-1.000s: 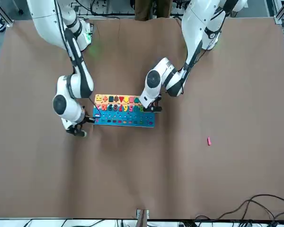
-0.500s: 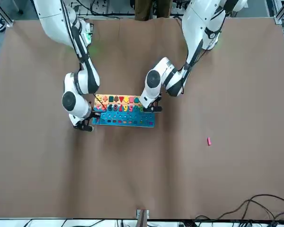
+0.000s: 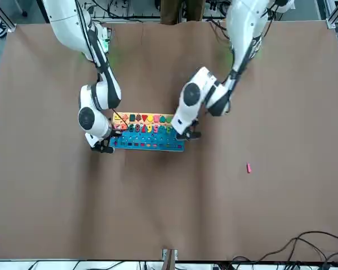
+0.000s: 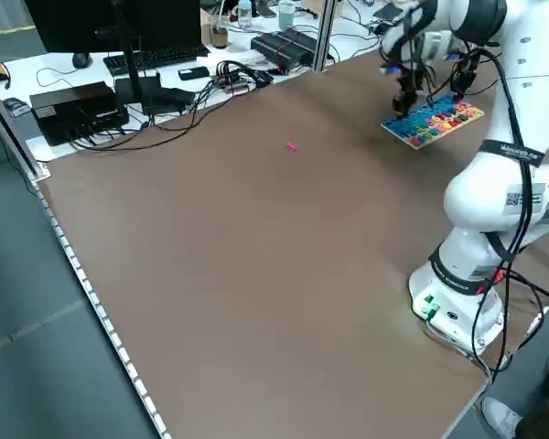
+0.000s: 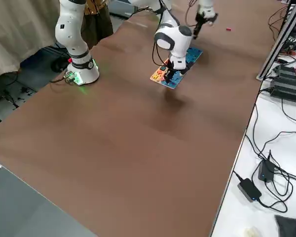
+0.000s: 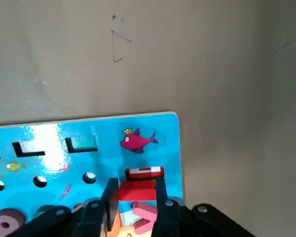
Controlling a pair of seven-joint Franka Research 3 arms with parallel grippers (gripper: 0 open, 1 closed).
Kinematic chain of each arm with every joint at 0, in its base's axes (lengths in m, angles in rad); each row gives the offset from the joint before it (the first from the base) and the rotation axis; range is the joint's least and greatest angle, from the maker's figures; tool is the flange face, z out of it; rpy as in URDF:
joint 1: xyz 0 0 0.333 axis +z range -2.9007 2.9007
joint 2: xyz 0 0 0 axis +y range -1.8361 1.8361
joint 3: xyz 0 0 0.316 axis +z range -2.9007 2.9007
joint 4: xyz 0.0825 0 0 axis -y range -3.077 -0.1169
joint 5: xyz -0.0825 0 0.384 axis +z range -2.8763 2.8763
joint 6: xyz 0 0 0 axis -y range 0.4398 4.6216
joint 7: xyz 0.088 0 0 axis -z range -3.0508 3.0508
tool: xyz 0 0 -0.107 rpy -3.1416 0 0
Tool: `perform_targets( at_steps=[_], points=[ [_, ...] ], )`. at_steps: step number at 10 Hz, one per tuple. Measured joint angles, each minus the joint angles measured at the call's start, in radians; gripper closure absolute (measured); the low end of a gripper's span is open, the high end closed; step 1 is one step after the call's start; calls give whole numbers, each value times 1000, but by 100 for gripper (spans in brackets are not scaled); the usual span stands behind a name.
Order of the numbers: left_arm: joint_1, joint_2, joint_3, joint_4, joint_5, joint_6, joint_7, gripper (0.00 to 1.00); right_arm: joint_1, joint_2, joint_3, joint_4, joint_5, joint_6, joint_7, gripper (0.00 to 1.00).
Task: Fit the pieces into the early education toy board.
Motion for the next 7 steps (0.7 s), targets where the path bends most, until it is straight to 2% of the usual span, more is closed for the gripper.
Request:
perform_targets(
  at_steps=[1,3,4,5,6,7],
  points=[
    [60,-14,1,31,0,-36,37,65,0,-1,0,-2,0,0,-2,65],
    [163,-40,1,72,1,-88,90,47,1,-2,-1,-4,0,0,-21,65],
    [202,-48,1,72,2,-95,104,43,1,-2,-3,-5,0,0,-35,65],
    [235,-47,2,70,10,-97,109,31,1,-2,-5,-5,0,0,-42,65],
    [269,-47,3,63,27,-97,116,26,1,-2,-6,-5,0,1,-44,65],
    [303,-46,3,52,46,-97,123,24,1,-2,-7,-6,0,4,-44,65]
  ],
)
